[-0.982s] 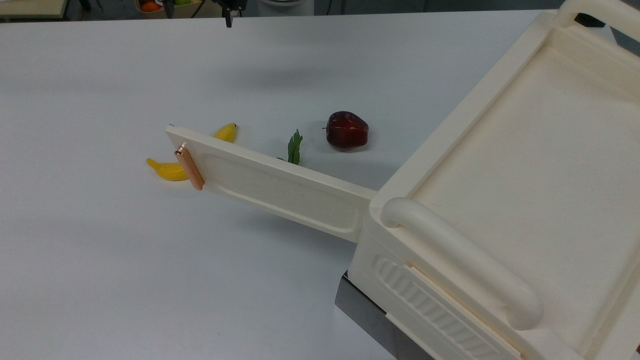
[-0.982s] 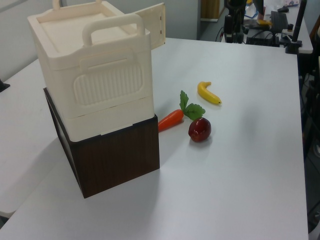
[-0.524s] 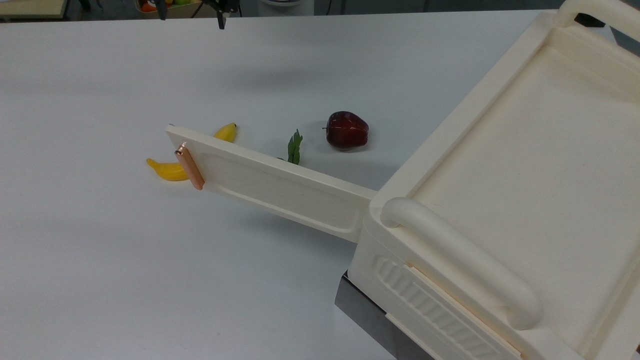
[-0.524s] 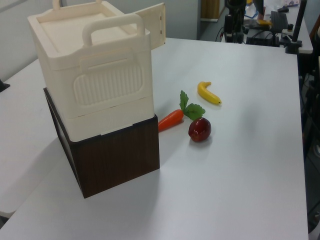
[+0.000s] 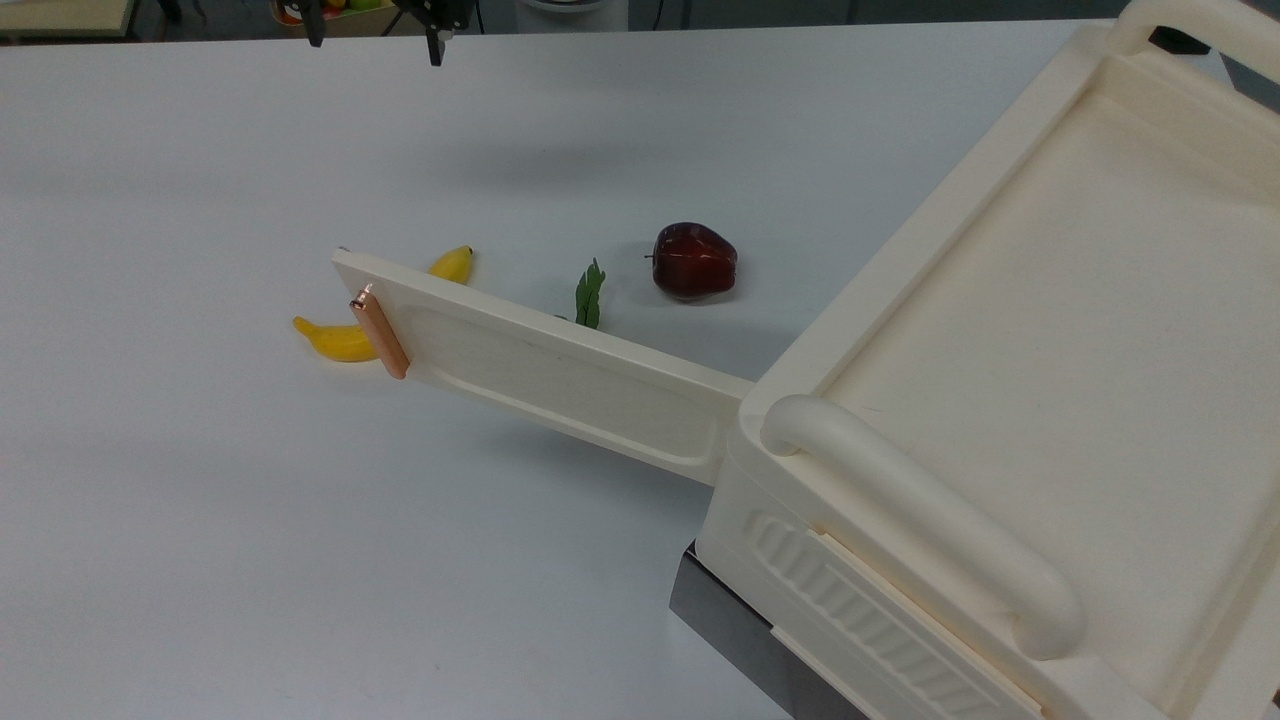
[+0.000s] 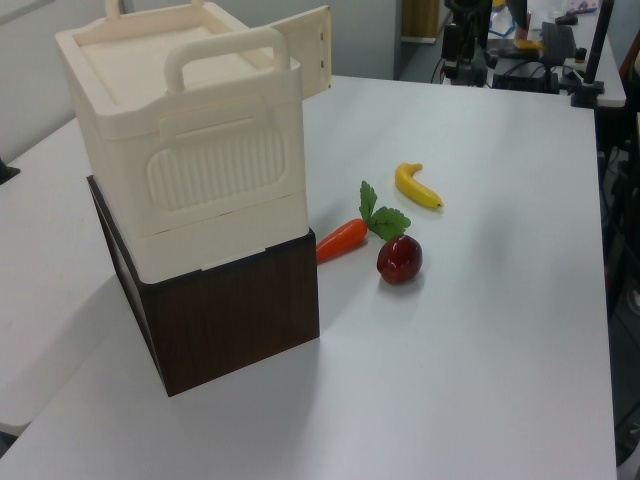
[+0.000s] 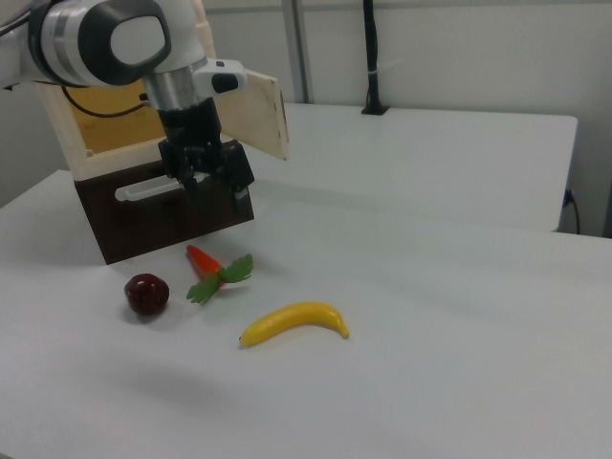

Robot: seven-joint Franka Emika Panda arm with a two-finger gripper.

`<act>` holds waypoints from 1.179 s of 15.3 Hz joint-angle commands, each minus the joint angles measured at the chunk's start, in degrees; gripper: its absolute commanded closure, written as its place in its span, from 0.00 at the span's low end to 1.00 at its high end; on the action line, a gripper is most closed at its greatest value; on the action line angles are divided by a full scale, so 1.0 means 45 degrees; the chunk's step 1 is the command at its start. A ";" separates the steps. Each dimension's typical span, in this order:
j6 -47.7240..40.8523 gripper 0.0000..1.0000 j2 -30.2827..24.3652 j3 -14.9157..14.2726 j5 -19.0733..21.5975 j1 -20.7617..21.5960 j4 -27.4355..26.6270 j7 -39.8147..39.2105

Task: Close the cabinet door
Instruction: 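Move the gripper from rest toward the open cream cabinet door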

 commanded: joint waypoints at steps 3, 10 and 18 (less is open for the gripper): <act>0.0194 0.15 0.0166 -0.0027 0.0194 -0.0156 0.0210 -0.0279; 0.0213 1.00 0.0342 -0.0027 0.0233 -0.0137 0.0229 -0.0298; 0.1443 1.00 0.0537 -0.0007 0.0292 -0.0137 0.1164 -0.0161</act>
